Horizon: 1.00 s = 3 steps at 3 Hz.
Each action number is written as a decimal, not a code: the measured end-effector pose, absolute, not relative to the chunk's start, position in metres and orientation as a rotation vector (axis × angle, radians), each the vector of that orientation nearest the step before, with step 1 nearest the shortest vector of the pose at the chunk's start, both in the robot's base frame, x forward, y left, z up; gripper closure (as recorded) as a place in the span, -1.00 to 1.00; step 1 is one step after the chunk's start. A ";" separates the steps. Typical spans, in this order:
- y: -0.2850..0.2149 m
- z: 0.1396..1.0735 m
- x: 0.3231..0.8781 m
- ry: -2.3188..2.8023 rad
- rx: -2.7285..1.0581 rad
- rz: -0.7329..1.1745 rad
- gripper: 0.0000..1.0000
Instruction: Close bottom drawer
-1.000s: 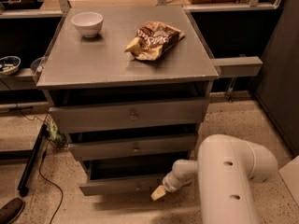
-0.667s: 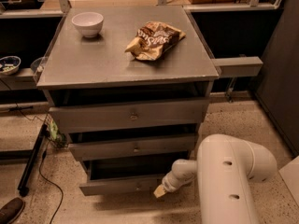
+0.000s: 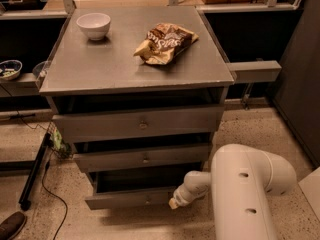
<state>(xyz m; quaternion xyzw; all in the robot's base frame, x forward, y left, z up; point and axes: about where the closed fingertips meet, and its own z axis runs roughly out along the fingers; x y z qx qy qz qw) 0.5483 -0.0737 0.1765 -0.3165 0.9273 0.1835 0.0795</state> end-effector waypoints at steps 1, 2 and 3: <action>-0.072 0.171 0.548 2.784 -0.937 0.543 1.00; -0.070 0.164 0.552 2.798 -0.898 0.489 1.00; -0.066 0.162 0.568 2.793 -0.832 0.426 1.00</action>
Offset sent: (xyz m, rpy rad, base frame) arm 0.0168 0.0059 -0.0184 -0.0751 -0.0460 -0.1023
